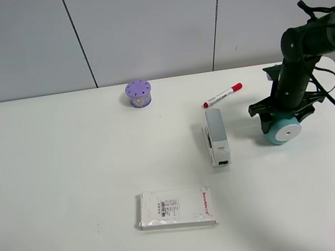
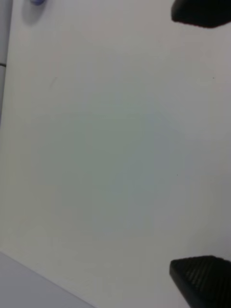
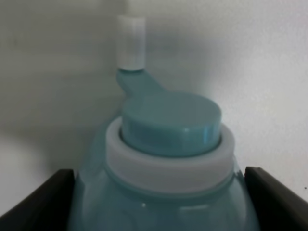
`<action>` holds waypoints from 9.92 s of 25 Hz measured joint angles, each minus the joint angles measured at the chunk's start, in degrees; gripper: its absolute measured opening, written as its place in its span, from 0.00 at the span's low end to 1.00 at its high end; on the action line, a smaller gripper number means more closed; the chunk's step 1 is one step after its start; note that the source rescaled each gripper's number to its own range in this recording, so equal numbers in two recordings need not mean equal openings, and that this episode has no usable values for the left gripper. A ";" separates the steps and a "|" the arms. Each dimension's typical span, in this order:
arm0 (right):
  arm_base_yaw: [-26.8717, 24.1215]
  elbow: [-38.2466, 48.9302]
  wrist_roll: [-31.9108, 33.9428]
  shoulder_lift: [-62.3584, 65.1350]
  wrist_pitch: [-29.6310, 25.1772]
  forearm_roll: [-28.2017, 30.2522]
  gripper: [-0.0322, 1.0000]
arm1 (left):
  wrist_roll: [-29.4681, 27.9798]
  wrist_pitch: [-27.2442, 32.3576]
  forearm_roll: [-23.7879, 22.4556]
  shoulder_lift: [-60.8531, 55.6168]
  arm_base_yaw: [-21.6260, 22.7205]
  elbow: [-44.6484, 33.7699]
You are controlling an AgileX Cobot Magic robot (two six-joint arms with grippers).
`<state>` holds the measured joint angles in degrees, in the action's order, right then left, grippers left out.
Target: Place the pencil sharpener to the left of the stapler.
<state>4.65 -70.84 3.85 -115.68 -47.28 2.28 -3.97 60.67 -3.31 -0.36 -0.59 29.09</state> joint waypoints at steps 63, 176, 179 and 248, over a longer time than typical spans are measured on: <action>24.60 -28.40 -2.06 5.31 -12.56 -11.14 0.04 | 0.00 0.00 0.00 0.00 0.00 0.00; 30.94 -43.05 -0.49 -0.91 -22.37 -7.46 0.60 | 0.00 0.00 0.00 0.00 0.00 0.00; 30.94 -43.10 -0.27 3.16 -22.44 -5.49 0.60 | 0.00 0.00 0.00 0.00 0.00 0.00; -5.32 41.99 -7.61 115.74 -13.82 -2.28 0.60 | 0.00 0.00 0.00 0.00 0.00 0.00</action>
<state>-0.66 -28.85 -3.76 0.07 -61.11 0.00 -3.97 60.67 -3.31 -0.36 -0.59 29.09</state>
